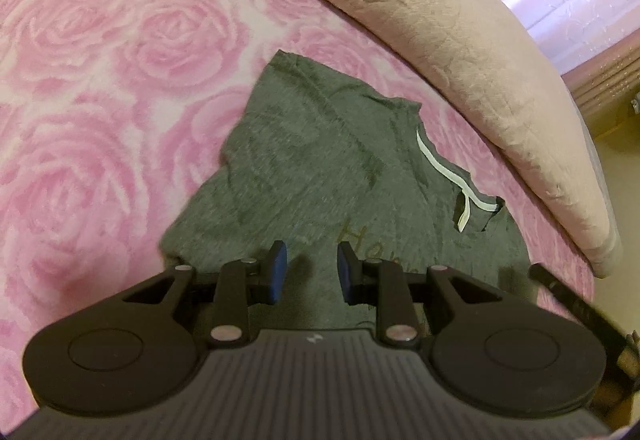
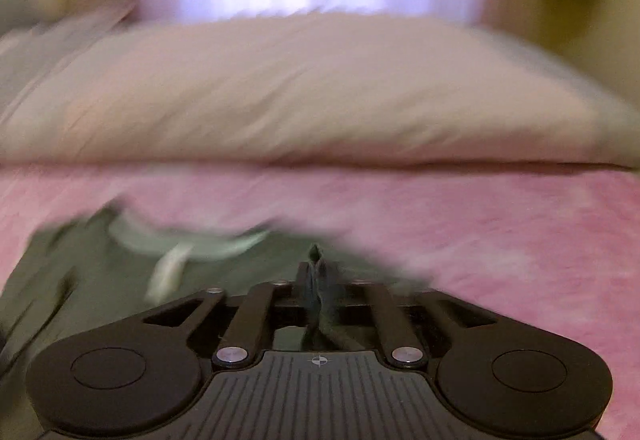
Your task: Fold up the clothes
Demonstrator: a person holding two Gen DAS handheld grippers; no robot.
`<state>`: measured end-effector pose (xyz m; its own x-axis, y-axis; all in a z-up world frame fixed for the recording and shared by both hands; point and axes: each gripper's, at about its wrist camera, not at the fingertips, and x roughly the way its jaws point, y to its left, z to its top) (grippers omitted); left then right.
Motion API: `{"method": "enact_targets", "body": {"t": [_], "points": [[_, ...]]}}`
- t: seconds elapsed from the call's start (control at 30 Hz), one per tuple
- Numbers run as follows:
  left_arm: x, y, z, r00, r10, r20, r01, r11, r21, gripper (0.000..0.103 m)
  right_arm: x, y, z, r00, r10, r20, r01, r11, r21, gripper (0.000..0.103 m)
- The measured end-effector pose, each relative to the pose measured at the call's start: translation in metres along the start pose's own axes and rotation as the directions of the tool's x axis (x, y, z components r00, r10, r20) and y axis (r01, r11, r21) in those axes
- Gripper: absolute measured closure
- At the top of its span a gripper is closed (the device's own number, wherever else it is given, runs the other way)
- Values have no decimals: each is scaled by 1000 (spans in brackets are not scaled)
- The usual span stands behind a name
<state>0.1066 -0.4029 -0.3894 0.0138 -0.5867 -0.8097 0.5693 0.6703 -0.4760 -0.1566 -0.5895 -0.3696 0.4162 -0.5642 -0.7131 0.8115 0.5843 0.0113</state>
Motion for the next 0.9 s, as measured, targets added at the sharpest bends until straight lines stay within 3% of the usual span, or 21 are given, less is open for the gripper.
{"method": "enact_targets", "body": {"t": [0.07, 0.2, 0.23, 0.3, 0.33, 0.4, 0.53, 0.6, 0.67, 0.8, 0.9], "points": [[-2, 3, -2, 1000, 4, 0, -4, 1000, 2, 82, -12, 7, -14, 998, 65, 13, -65, 998, 10, 27], [-5, 8, -6, 1000, 12, 1, -12, 1000, 7, 82, -53, -23, -31, 995, 78, 63, -85, 990, 108, 30], [-6, 10, -7, 1000, 15, 1, -15, 1000, 8, 82, -59, -36, -33, 997, 58, 53, -66, 985, 157, 38], [-8, 12, -9, 1000, 19, 2, -19, 1000, 11, 82, -62, -65, -37, 1000, -1, -1, 1, 965, 262, 74], [-9, 14, -10, 1000, 21, 2, -21, 1000, 12, 82, -62, -80, -41, 999, -20, -30, 29, 949, 314, 81], [-11, 16, -12, 1000, 25, 2, -25, 1000, 14, 82, -61, -104, -50, 997, -38, -67, 62, 915, 399, 82], [-13, 20, -17, 999, 39, 1, -39, 999, 30, 82, -54, -94, -60, 999, 16, -40, -3, 949, 316, 82], [-12, 21, -20, 999, 51, -1, -51, 997, 50, 82, -42, -79, -71, 992, -9, -126, 35, 978, 207, 82], [-16, 22, -21, 999, 52, 3, -52, 996, 68, 82, -35, -67, -80, 977, -85, -194, 107, 989, 103, 82], [-27, 21, -23, 997, 63, 48, -70, 984, 162, 82, -57, -56, -71, 978, -158, -139, 167, 984, 56, 82], [-26, 22, -23, 992, 63, 106, -88, 964, 250, 82, -66, -47, -63, 990, -117, -81, 121, 991, 53, 82]]}}
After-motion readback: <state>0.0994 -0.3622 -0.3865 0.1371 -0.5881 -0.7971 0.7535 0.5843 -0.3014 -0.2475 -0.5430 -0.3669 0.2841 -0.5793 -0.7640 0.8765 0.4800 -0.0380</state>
